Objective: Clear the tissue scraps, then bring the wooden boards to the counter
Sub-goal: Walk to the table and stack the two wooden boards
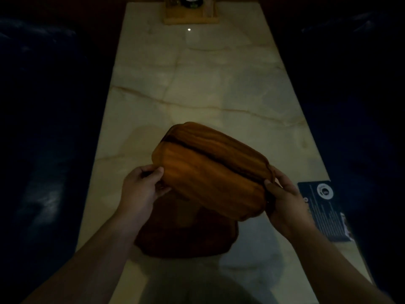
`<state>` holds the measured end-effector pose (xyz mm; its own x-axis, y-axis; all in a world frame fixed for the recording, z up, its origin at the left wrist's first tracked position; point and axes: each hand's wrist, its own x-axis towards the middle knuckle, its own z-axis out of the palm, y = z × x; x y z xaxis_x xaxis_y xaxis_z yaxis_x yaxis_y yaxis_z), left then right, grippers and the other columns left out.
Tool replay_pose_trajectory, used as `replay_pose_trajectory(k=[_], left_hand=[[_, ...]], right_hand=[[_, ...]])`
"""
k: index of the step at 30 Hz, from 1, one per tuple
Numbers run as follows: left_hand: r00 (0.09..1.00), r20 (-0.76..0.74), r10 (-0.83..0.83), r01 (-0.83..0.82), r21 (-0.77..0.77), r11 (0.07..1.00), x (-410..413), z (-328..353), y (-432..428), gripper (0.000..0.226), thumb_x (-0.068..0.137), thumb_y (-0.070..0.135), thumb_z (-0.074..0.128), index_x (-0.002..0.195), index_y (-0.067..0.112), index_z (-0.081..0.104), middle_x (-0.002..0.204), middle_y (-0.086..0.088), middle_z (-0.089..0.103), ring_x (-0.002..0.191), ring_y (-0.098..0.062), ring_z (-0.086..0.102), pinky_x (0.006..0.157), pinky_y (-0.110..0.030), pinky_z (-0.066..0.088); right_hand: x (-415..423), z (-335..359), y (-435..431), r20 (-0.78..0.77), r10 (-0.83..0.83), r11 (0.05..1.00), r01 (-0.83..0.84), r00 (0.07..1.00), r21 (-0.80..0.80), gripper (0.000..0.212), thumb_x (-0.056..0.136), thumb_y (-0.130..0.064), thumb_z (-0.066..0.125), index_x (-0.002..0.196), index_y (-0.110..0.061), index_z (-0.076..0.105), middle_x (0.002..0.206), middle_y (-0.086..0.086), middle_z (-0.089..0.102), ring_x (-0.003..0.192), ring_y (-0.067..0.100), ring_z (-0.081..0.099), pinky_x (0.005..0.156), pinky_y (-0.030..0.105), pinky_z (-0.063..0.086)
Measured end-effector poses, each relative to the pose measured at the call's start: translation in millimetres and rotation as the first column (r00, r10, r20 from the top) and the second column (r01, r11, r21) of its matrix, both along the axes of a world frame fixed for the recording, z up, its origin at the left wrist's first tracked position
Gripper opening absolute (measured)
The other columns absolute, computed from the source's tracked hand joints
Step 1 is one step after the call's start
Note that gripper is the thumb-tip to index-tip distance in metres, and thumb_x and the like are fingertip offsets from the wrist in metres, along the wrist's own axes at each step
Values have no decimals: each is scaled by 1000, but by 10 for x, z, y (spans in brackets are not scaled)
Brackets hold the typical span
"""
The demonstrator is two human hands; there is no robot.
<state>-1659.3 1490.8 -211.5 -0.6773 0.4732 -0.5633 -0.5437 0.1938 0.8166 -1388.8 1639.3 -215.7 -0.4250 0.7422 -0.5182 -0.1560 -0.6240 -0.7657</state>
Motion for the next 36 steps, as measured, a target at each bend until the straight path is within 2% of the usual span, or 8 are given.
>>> replay_pose_trajectory(k=[5,11,17,20,23,26,30,36], left_hand=[[996,52,-66,68,-21,997,-37,35,-782,28,81,13,70,104,1,60,112,-19,65,94,-30,67,63,-32,57],[987,65,-144,149,-77,986,-36,-3,-1256,25,86,17,64,105,2,59,106,-22,64,86,-35,69,67,-39,57],[937,-53,-345,326,-218,920,69,-101,-1421,23,86,21,65,98,2,62,87,-21,70,70,-31,71,59,-37,59],[919,-77,-386,346,-310,886,132,-195,-1440,21,86,19,65,90,-2,64,83,-23,70,65,-30,70,58,-39,59],[916,-90,-390,330,-383,863,185,-286,-1448,19,86,18,65,88,0,64,81,-22,71,70,-32,70,64,-43,59],[922,-82,-379,308,-440,844,226,-365,-1433,18,86,18,65,90,1,62,82,-21,70,70,-32,69,57,-38,58],[916,-62,-397,322,-476,818,278,-442,-1386,21,87,20,65,86,-1,62,82,-24,68,70,-35,68,53,-36,55],[907,-58,-416,320,-546,774,333,-552,-1371,25,87,19,65,90,-6,63,82,-26,68,63,-31,68,47,-34,55]], right_hand=[[-95,132,-438,55,93,993,-97,994,74,37,97,-4,45,128,-20,58,117,9,70,107,28,66,81,40,54],[-156,169,-781,135,99,980,-121,986,161,34,98,-3,43,121,-19,61,107,5,73,99,23,69,70,30,59],[-118,99,-791,311,140,924,-237,940,300,29,99,-10,47,113,-30,63,103,0,73,94,16,70,66,24,58],[-126,-4,-688,433,214,878,-366,876,308,26,97,-21,53,120,-33,58,110,5,67,94,20,69,66,28,59],[-164,-153,-580,537,307,807,-515,786,291,35,91,-28,64,123,-36,52,108,6,64,93,22,67,70,34,59],[-195,-335,-481,575,387,747,-610,721,264,49,87,-17,69,128,-33,48,105,4,63,91,20,66,71,34,56],[-246,-477,-356,590,423,730,-644,688,227,50,85,-9,70,125,-31,49,99,0,64,83,12,66,64,25,53],[-263,-627,-307,656,450,679,-709,606,189,51,83,-9,69,122,-34,47,104,5,64,94,26,63,81,42,54]])
